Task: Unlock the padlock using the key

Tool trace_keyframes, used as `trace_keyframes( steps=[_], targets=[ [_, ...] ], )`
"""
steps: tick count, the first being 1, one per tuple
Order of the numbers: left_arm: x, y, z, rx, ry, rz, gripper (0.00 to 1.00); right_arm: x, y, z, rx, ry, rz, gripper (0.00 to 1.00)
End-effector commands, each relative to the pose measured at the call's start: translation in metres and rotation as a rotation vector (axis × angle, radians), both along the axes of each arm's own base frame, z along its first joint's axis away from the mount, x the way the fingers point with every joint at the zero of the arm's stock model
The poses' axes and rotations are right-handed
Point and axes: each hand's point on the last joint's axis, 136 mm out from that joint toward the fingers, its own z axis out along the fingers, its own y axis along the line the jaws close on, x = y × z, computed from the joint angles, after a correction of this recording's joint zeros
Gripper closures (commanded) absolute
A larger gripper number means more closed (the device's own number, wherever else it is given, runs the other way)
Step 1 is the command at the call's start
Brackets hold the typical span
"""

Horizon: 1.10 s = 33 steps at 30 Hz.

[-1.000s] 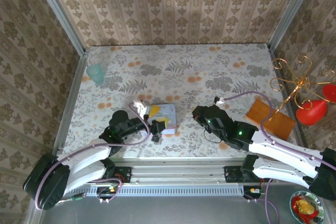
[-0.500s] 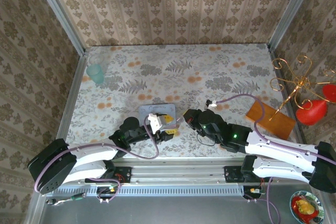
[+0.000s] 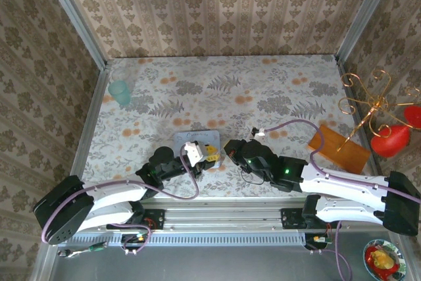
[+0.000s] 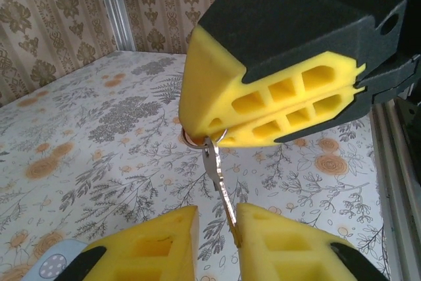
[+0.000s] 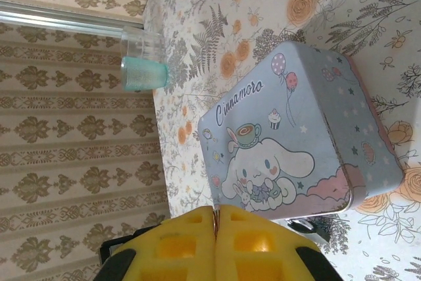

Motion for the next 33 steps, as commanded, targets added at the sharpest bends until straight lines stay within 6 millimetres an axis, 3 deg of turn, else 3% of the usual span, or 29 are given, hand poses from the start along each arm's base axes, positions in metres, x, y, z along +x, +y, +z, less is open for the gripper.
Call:
trace_keyframes(
  steps=[1,7,12,15,17,18,21,24,29,33],
  targets=[
    [0.000,-0.002,0.014,-0.021,-0.037,-0.003,0.81,0.001,0.001,0.002,0.026,-0.004,-0.022,1.00],
    [0.000,-0.002,0.014,-0.014,-0.038,-0.005,0.99,0.001,0.002,0.000,0.024,-0.002,-0.021,1.00],
    [0.009,0.003,0.016,-0.014,-0.022,0.058,1.00,0.002,0.003,-0.004,0.000,-0.003,-0.014,0.99],
    [0.014,0.007,0.013,0.010,-0.007,0.094,1.00,0.005,-0.002,0.000,-0.086,-0.042,-0.011,0.68],
    [0.016,0.008,0.011,0.040,0.005,0.103,1.00,0.013,-0.006,0.011,-0.193,-0.166,0.008,0.49],
    [0.017,0.009,0.011,0.053,0.015,0.103,1.00,0.018,-0.009,0.017,-0.272,-0.249,0.030,0.45],
    [0.016,0.008,0.007,0.092,0.053,0.075,1.00,0.023,-0.004,0.029,-0.567,-0.547,0.206,0.39],
    [0.012,0.005,0.004,0.124,0.081,0.033,1.00,0.009,0.006,0.022,-0.780,-0.772,0.446,0.33],
    [0.005,0.002,0.003,0.137,0.086,-0.020,1.00,-0.023,0.008,0.009,-0.880,-0.985,0.726,0.32],
    [-0.006,-0.001,0.003,0.147,0.089,-0.090,1.00,-0.030,-0.007,0.006,-0.838,-1.051,0.806,0.34]
  ],
)
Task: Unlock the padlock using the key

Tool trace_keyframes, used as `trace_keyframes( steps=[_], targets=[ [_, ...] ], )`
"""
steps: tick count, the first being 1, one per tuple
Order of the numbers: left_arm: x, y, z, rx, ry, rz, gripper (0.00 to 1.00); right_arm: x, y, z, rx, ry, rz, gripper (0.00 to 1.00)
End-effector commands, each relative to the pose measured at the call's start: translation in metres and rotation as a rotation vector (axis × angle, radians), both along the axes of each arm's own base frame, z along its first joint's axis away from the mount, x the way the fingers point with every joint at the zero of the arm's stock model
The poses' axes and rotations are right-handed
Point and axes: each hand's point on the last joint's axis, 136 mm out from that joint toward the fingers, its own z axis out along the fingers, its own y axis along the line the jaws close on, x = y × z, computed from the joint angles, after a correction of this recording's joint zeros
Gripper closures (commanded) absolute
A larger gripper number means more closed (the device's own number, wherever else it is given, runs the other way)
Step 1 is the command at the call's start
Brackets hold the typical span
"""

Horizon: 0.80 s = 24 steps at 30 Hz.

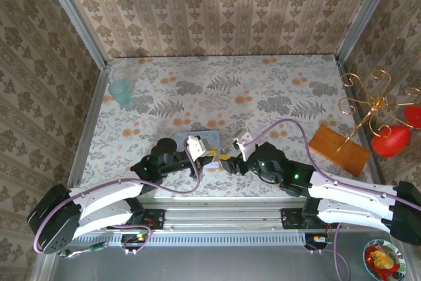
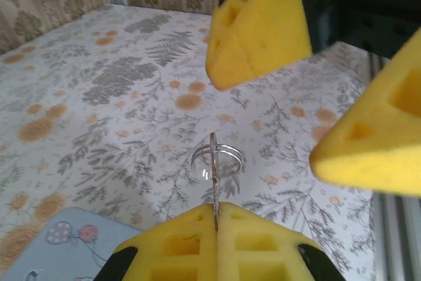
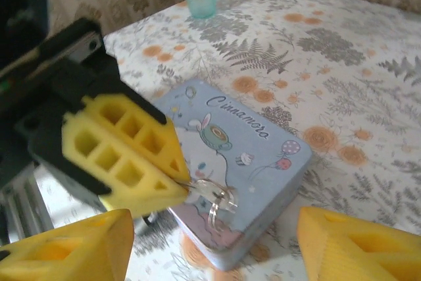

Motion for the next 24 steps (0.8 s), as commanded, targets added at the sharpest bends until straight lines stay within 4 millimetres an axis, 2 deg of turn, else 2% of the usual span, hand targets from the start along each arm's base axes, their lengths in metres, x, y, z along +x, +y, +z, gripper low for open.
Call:
trace_keyframes(
  steps=[1,6,13,24],
  targets=[
    [-0.010,-0.006,0.009,-0.001,-0.006,-0.086,1.00,-0.013,-0.003,0.006,-0.047,-0.113,0.188,0.34],
    [-0.014,-0.009,0.006,-0.001,0.007,-0.121,1.00,-0.015,-0.015,0.014,-0.003,-0.047,0.254,0.38],
    [-0.025,-0.014,0.008,-0.018,0.028,-0.189,1.00,-0.023,0.000,0.008,0.018,0.068,0.365,0.38],
    [-0.033,-0.016,0.010,-0.031,0.041,-0.239,1.00,-0.021,0.013,-0.016,-0.040,0.212,0.408,0.59]
  ],
)
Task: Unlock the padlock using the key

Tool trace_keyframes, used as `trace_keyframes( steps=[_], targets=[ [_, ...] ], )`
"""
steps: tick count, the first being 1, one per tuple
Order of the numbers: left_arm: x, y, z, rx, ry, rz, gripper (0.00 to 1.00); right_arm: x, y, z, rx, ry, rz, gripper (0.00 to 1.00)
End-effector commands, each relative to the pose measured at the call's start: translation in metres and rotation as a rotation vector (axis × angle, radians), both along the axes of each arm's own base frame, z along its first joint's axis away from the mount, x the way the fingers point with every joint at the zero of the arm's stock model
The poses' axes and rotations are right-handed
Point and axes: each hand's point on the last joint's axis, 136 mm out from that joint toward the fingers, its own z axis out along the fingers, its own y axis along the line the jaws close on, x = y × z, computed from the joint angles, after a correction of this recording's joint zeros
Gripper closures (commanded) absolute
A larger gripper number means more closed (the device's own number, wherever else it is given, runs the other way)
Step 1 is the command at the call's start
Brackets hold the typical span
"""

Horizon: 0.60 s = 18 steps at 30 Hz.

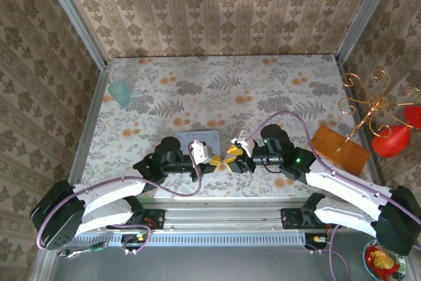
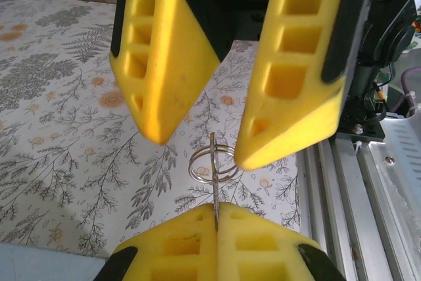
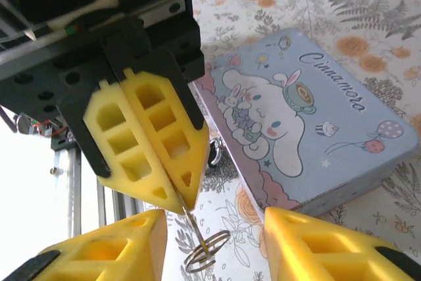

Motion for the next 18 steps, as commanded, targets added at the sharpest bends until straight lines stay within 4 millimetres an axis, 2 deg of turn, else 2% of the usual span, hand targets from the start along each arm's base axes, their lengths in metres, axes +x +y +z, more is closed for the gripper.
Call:
trace_keyframes(
  steps=[1,6,9,14,18],
  targets=[
    [-0.001,-0.006,0.016,-0.037,-0.017,-0.033,1.00,-0.003,0.003,0.002,-0.005,0.036,0.029,0.62],
    [0.000,-0.006,0.015,-0.035,-0.016,-0.033,1.00,-0.001,-0.001,-0.006,-0.044,0.039,0.007,0.76],
    [0.000,-0.006,0.014,-0.030,-0.014,-0.033,1.00,0.000,-0.005,-0.007,-0.053,0.024,-0.007,0.81],
    [0.001,-0.007,0.012,-0.023,-0.012,-0.031,1.00,0.001,-0.008,-0.002,-0.041,-0.001,-0.022,0.70],
    [0.001,-0.008,0.010,-0.016,-0.007,-0.037,1.00,0.000,-0.010,0.002,-0.026,-0.022,-0.024,0.69]
  ],
)
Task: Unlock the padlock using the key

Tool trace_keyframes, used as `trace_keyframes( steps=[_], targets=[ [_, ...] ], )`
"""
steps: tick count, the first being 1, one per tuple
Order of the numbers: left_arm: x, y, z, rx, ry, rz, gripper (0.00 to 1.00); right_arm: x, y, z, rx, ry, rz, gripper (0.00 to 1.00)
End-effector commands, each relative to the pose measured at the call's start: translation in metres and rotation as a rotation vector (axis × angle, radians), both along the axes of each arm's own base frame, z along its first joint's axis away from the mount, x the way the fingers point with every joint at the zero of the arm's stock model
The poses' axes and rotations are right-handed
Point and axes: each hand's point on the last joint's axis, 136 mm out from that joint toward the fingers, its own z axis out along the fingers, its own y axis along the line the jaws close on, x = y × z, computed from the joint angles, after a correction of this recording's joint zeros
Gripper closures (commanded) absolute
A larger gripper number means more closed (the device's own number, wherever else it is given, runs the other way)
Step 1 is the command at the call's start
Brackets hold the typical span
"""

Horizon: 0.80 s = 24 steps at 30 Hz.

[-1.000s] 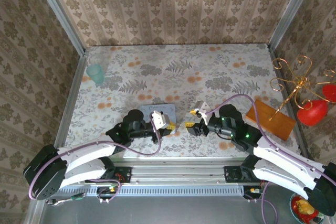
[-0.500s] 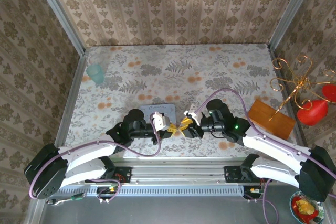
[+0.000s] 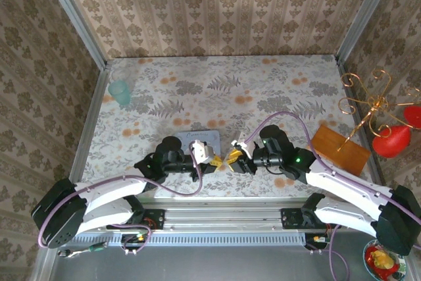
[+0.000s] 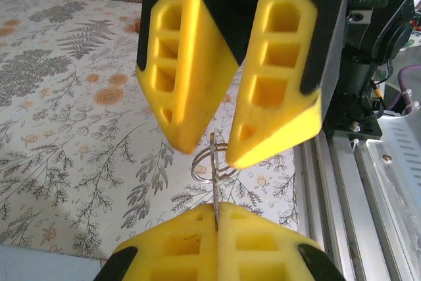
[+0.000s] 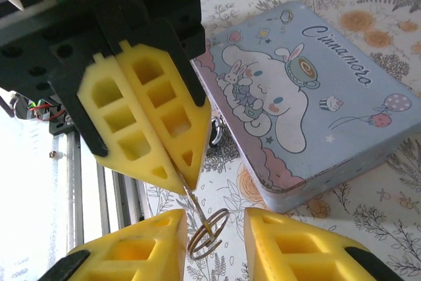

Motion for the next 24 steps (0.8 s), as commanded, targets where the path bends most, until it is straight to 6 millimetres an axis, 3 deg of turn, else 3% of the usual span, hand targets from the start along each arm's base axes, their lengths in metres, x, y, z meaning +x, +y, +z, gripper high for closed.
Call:
trace_keyframes(
  steps=[1,15,24],
  targets=[
    [-0.0001,-0.0062,0.0146,-0.027,-0.017,-0.034,1.00,0.0024,-0.0031,0.0089,0.013,-0.041,-0.012,0.69],
    [-0.0071,-0.0083,0.0136,-0.024,0.001,-0.075,1.00,-0.0032,0.0025,0.0030,0.002,-0.022,0.019,0.75],
    [-0.0005,-0.0071,0.0146,-0.022,-0.005,-0.032,1.00,-0.0020,0.0030,0.0027,0.014,-0.011,0.005,1.00]
  ],
)
